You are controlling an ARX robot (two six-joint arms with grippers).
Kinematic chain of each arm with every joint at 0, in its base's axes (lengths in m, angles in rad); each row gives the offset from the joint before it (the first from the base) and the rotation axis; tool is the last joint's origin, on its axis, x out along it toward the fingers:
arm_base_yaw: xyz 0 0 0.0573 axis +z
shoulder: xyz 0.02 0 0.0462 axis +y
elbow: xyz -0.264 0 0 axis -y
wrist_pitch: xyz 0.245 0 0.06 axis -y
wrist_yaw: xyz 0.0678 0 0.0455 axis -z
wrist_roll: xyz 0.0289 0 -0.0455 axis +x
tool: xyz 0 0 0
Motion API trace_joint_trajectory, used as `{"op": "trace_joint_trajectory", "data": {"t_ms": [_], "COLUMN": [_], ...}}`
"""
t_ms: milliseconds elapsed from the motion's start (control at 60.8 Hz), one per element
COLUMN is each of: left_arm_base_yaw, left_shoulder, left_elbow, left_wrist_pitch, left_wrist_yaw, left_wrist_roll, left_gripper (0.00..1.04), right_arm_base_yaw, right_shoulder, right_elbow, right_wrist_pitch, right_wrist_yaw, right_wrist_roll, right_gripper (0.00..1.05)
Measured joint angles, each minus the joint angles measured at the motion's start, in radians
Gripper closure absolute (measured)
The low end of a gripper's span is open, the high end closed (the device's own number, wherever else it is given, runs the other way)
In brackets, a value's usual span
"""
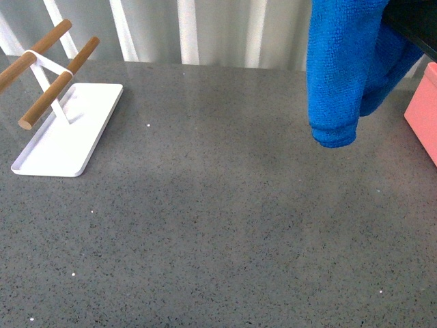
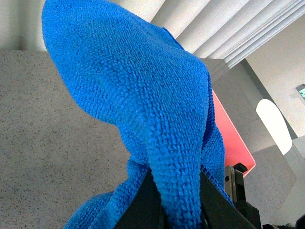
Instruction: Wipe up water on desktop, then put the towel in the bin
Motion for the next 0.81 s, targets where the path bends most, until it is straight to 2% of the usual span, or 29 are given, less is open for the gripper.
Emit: {"op": "trace_joint_trajectory", "data": {"t_ms": [66, 296, 395, 559, 658, 806], "left_arm_base_yaw": [0.006, 0.053, 0.111, 0.282, 0.373, 0.523], "left_shoulder": [-0.002, -0.027, -0.044, -0.123, -0.221, -0.431], "left_elbow": [0.000, -0.008, -0.028, -0.148, -0.270, -0.469], "left_wrist_pitch": [-0.010, -0.027, -0.025, 0.001, 0.012, 0.010], "left_wrist_yaw": [0.002, 0.000, 0.014, 0.044, 0.091, 0.261], "left_wrist_roll": [-0.003, -0.006, -0.009, 0.047, 0.096, 0.128], "left_gripper": [0.85, 0.51, 0.35, 0.05, 0.07, 0.07], "right_arm_base_yaw": [-0.008, -0.034, -0.051, -0.103, -0.144, -0.195], "right_shoulder": [-0.004, -0.023, -0.037, -0.054, -0.056, -0.056], "right_elbow": [0.000, 0.000, 0.000, 0.000, -0.001, -0.006], "right_wrist_pitch": [0.002, -0.002, -0.013, -0.046, -0.060, -0.067], "right_wrist_yaw": [-0.003, 0.001, 0.000, 0.018, 0.029, 0.049], "right_wrist_roll": [0.007, 0.015, 0.014, 0.010, -0.002, -0.004], "right_gripper": [1.01, 1.01, 1.01, 1.01, 1.01, 1.01]}}
